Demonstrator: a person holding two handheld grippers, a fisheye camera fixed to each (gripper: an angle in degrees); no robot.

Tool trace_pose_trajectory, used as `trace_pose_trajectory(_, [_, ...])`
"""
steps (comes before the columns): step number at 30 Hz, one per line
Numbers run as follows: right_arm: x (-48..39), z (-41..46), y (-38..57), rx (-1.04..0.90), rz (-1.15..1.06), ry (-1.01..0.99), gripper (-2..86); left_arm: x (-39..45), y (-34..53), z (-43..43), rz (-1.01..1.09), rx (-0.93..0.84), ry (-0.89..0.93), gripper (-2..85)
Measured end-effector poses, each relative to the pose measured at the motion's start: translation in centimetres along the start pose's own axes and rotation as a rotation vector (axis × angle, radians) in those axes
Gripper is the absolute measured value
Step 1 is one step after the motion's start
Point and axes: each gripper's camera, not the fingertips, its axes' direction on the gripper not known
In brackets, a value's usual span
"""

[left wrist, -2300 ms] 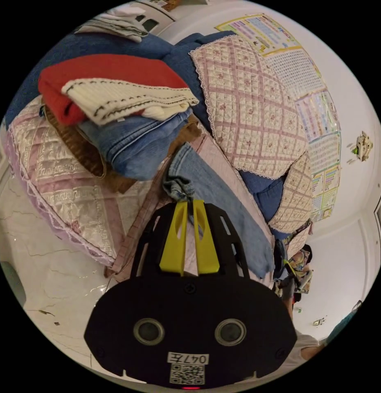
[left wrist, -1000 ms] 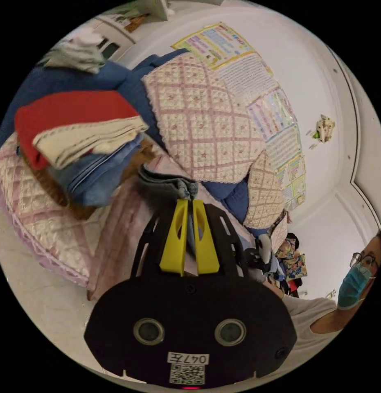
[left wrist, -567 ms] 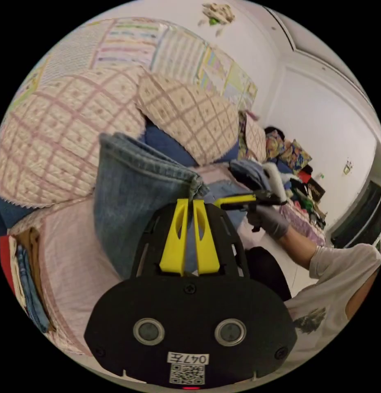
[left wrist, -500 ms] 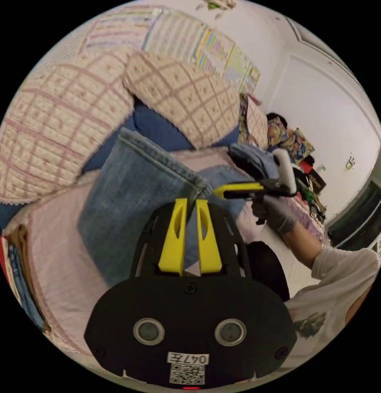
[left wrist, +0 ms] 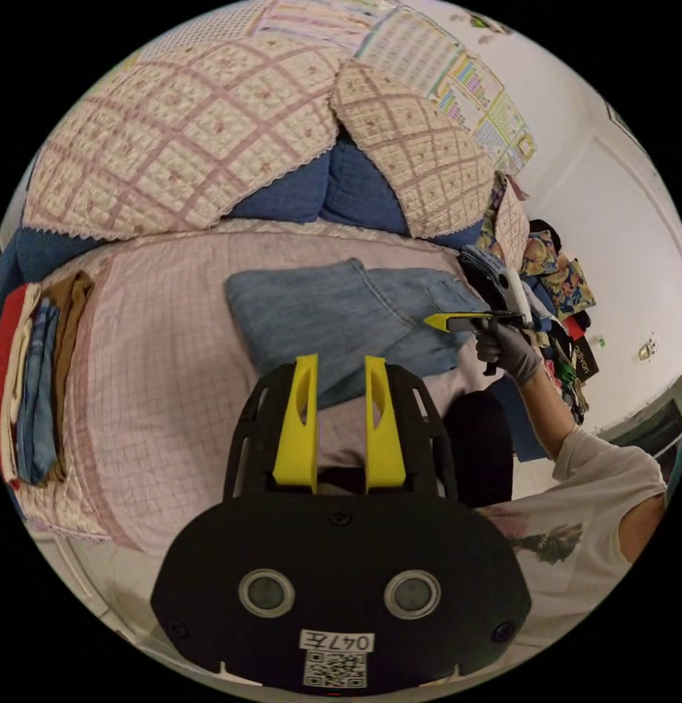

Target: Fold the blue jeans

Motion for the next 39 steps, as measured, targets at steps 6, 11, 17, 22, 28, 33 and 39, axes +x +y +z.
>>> trace_pose_trajectory(6, [5.3, -2.3, 0.4, -0.035, 0.150, -0.076, 3.5, -0.4, -1.7, -2.5, -0.036, -0.009, -0.007, 9.0])
trace_pose_trajectory(11, [4.0, -8.6, 2.2, 0.040, 0.032, -0.058, 0.2, -0.7, -4.3, -3.2, -0.065, -0.013, 0.004, 7.8])
trace_pose_trajectory(17, [4.0, -12.0, 5.9, -0.065, -0.029, 0.130, -0.1, 0.1, -6.9, -3.9, -0.067, -0.041, 0.004, 7.2])
trace_pose_trajectory(22, [7.4, -15.5, 7.7, -0.045, 0.064, 0.030, -0.1, 1.2, -8.4, -5.2, -0.065, -0.043, -0.018, 6.7])
trace_pose_trajectory(28, [8.0, -20.3, 9.4, -0.083, -0.010, 0.085, 0.1, 2.9, -10.5, -6.4, -0.036, -0.075, -0.057, 6.6])
trace_pose_trajectory(33, [8.0, -27.1, 12.0, 0.040, -0.099, 0.086, 1.3, 3.8, -11.7, -7.1, -0.027, -0.079, -0.084, 6.4])
trace_pose_trajectory(39, [13.8, -42.7, 21.3, 0.571, 0.210, 0.239, 5.4, 6.4, -13.3, -9.0, 0.023, -0.049, -0.089, 6.6])
